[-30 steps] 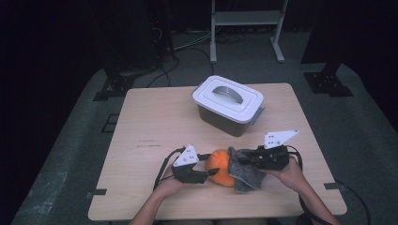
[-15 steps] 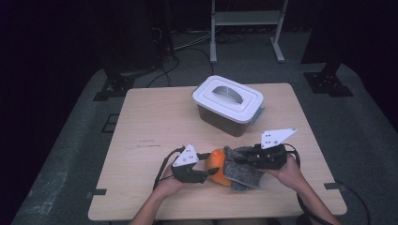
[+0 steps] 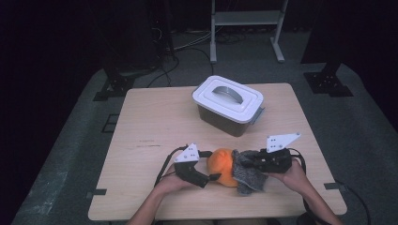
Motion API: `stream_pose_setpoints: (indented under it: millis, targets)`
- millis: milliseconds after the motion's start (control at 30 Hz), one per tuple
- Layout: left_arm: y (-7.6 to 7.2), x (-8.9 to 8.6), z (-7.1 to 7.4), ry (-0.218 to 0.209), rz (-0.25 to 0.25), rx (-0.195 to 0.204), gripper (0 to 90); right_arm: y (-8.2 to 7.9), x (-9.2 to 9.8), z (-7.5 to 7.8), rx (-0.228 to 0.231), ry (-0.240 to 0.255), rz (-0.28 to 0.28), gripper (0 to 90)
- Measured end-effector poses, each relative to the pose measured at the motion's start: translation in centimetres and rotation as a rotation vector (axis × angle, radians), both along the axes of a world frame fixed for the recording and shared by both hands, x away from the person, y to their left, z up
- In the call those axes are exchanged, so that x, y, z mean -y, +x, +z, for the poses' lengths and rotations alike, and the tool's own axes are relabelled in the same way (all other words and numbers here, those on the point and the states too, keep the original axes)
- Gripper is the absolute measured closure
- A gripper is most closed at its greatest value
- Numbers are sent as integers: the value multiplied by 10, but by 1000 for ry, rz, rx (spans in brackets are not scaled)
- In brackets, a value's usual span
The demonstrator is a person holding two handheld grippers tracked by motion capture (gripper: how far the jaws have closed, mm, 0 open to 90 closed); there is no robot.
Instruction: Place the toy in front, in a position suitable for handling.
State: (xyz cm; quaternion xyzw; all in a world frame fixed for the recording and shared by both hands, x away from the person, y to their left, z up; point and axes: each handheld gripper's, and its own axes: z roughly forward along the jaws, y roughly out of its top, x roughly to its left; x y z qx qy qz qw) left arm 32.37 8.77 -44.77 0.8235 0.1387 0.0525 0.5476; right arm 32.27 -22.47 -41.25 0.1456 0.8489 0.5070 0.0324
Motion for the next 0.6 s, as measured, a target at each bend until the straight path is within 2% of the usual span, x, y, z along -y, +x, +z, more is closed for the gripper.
stream_pose_setpoints:
  millis: [67,167,233,267,300,367,400,500,600]
  targets:
    - [3,0,0,-8,5,-10,168,2,2,-1,-6,7,-6,786]
    - [-2,1,2,1,44,37,367,4,3,-2,-10,13,-15,785]
    - [-7,3,7,20,68,65,449,5,2,0,-5,14,-26,785]
    - [-7,3,7,20,68,65,471,6,1,1,-4,16,-29,785]
    - [-10,2,12,26,89,81,488,7,0,2,0,18,-34,785]
    - [-12,1,16,32,108,86,498,9,-1,5,9,21,-46,785]
    - [-13,-1,19,52,122,94,499,10,-3,6,14,17,-49,786]
    - [-16,-4,23,72,147,94,493,11,-9,12,6,23,-35,790]
    - [-21,-4,25,73,156,98,488,10,-15,26,24,71,-13,791]
